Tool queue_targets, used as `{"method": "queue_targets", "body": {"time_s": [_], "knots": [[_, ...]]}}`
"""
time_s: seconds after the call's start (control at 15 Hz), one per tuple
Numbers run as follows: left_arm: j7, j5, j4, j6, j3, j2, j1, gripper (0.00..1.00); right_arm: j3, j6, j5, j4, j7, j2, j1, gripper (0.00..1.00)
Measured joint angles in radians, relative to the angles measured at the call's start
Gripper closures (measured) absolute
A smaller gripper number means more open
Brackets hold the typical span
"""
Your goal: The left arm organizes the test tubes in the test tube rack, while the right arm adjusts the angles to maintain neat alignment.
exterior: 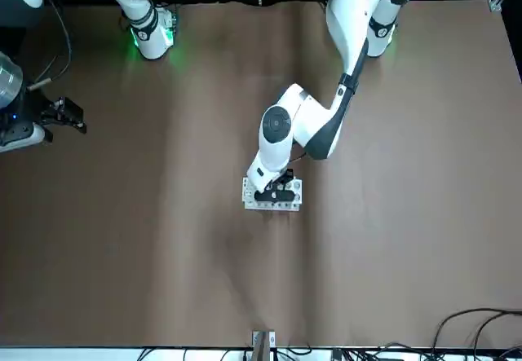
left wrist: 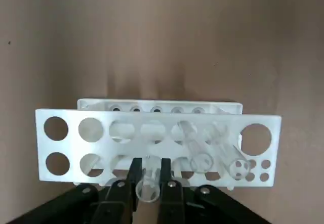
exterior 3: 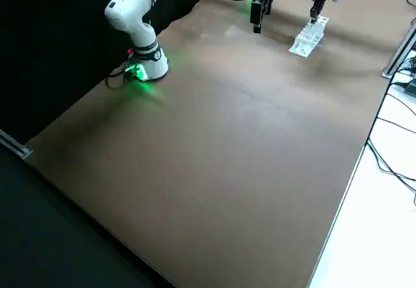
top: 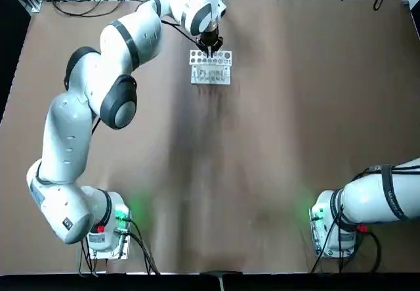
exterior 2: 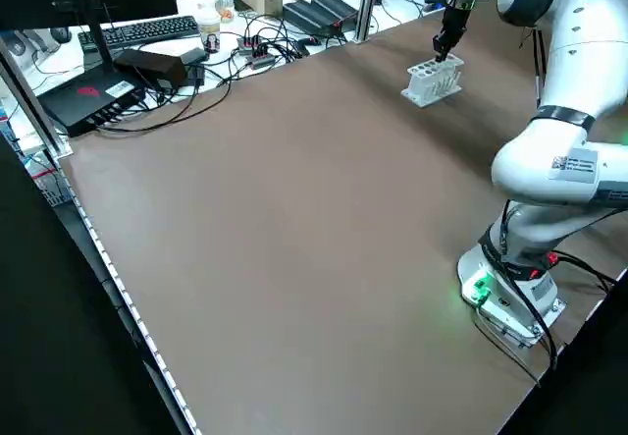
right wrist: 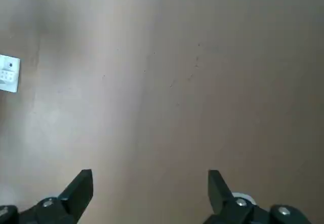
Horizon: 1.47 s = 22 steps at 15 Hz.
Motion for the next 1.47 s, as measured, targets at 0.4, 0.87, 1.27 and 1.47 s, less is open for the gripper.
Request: {"method": "queue_targets", "body": {"time_s": [0.4, 0.87, 1.27, 1.47], "knots": [[0.000, 0.000, 0.001, 0.000, 0.001, -0.001, 0.001, 0.80, 0.000, 0.000, 0.000, 0.000, 0.000, 0.000, 0.000, 0.00], [0.000, 0.000, 0.005, -0.004, 0.002, -0.027, 0.003, 0.80, 0.000, 0.000, 0.000, 0.000, 0.000, 0.000, 0.000, 0.00], [0.000, 0.000, 0.005, -0.048, 0.003, -0.054, 0.004, 0.80, 0.000, 0.000, 0.000, 0.000, 0.000, 0.000, 0.000, 0.00], [0.000, 0.000, 0.007, -0.073, 0.003, -0.085, 0.005, 0.80, 0.000, 0.000, 0.000, 0.000, 0.000, 0.000, 0.000, 0.00]]}}
